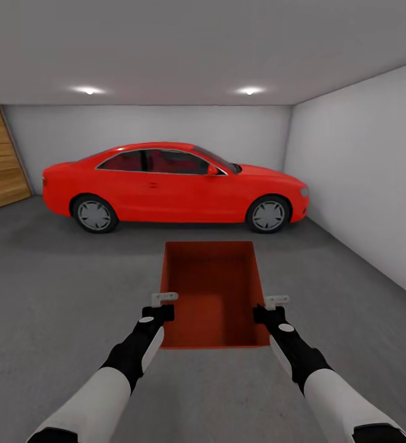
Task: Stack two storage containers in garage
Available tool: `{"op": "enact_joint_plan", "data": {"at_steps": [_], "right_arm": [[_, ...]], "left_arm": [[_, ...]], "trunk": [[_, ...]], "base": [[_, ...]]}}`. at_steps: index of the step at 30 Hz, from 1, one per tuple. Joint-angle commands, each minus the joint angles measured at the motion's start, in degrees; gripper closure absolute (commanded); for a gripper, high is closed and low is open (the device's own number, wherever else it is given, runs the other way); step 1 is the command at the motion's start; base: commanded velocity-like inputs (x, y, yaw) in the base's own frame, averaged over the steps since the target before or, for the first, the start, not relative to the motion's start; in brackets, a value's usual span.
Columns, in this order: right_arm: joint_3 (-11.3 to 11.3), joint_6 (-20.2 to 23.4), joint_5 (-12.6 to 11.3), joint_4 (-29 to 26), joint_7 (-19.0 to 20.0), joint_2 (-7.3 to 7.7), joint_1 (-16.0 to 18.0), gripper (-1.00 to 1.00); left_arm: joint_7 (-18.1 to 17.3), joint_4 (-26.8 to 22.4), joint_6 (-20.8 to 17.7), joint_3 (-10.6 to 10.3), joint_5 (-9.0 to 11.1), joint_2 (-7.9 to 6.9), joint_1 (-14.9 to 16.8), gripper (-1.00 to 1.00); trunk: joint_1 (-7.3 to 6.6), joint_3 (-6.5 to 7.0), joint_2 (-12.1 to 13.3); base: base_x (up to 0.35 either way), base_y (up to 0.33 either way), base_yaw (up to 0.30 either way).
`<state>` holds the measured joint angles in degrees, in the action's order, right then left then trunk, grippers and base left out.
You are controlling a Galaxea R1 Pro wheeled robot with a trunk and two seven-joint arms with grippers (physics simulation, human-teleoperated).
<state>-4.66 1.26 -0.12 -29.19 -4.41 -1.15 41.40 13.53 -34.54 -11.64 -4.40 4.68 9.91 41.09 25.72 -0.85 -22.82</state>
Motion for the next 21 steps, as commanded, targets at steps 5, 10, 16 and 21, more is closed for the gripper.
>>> {"op": "enact_joint_plan", "data": {"at_steps": [5,10,16,21], "right_arm": [[-0.1,0.1,-0.1,0.1,-0.2,0.00,0.0,1.00],[-0.1,0.1,-0.1,0.1,-0.2,0.00,0.0,1.00],[-0.1,0.1,-0.1,0.1,-0.2,0.00,0.0,1.00],[-0.1,0.1,-0.1,0.1,-0.2,0.00,0.0,1.00]], "left_arm": [[0.4,-2.9,-0.2,-0.2,0.6,0.02,0.0,1.00],[0.4,-2.9,-0.2,-0.2,0.6,0.02,0.0,1.00],[0.4,-2.8,-0.2,-0.2,0.6,0.00,0.0,1.00],[0.4,-2.8,-0.2,-0.2,0.6,0.00,0.0,1.00]], "trunk": [[0.06,-0.09,-0.1],[0.06,-0.09,-0.1],[0.06,-0.09,-0.1],[0.06,-0.09,-0.1]], "base": [[0.322,0.000,0.000],[0.322,0.000,0.000],[0.322,0.000,0.000],[0.322,0.000,0.000]]}}
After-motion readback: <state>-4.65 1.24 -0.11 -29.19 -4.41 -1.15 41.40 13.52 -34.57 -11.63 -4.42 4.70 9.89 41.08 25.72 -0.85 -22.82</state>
